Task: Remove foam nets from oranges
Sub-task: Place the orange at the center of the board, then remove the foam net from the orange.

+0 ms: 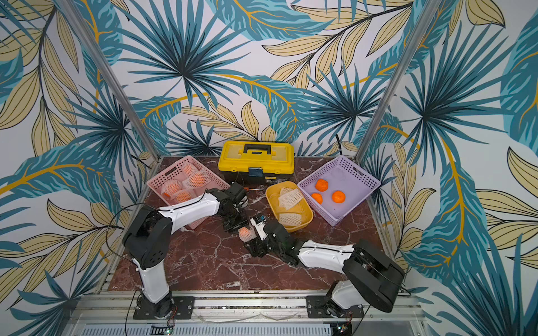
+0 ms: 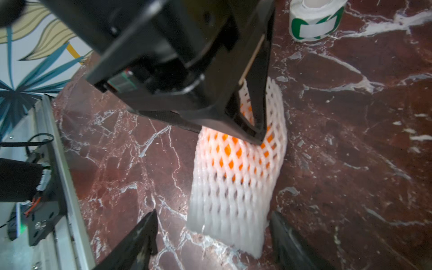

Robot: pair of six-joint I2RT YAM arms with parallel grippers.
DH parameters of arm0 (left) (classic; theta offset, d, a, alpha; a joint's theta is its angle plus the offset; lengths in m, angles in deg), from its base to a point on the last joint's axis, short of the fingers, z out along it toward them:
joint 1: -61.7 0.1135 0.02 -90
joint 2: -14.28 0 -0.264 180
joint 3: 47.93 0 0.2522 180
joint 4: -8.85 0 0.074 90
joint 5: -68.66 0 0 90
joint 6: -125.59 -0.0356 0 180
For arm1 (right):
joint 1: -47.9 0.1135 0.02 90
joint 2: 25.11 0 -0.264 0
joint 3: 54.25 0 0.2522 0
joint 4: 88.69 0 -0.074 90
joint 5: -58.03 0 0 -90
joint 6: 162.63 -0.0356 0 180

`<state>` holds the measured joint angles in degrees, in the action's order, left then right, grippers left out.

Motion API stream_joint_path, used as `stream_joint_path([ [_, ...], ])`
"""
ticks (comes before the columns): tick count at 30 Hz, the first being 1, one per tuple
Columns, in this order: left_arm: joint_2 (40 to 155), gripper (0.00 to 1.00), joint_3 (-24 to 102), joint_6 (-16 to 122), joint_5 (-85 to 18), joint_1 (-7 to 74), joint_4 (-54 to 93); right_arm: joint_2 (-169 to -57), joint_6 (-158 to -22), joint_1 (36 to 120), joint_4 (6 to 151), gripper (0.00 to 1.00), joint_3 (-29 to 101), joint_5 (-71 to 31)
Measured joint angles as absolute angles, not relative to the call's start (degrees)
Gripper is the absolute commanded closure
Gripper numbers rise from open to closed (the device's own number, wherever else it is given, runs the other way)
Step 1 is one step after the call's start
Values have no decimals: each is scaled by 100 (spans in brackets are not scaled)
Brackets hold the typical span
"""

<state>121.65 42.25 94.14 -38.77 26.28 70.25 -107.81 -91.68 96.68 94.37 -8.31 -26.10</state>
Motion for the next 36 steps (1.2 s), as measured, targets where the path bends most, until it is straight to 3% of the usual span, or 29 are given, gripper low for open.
stream_joint_path([
  [6, 12165, 48, 4221, 9414, -3938, 2628, 6988, -11117, -9194, 9749, 9369, 45, -579, -2859],
  [9, 12165, 45, 4208, 9416, -3960, 2628, 6973, -11227, -9244, 9782, 9376, 57, -525, -2984],
  [13, 12165, 32, 4192, 9436, -4025, 2628, 6938, -11316, -9386, 9784, 9376, 81, -498, -3152],
  [16, 12154, 17, 4192, 9453, -4071, 2628, 6911, -11340, -9537, 9788, 9376, 90, -481, -3246],
  [21, 11947, 4, 4055, 9560, -4047, 2639, 6863, -11264, -9812, 9792, 9404, 94, -455, -3274],
  [27, 11328, 4, 3757, 9825, -4126, 2632, 6754, -11078, -10341, 9718, 9266, 95, -265, -3137],
  [36, 10760, 9, 2667, 10834, -4580, 2576, 5309, -11192, -11463, 8964, 9349, 95, -210, -2022],
])
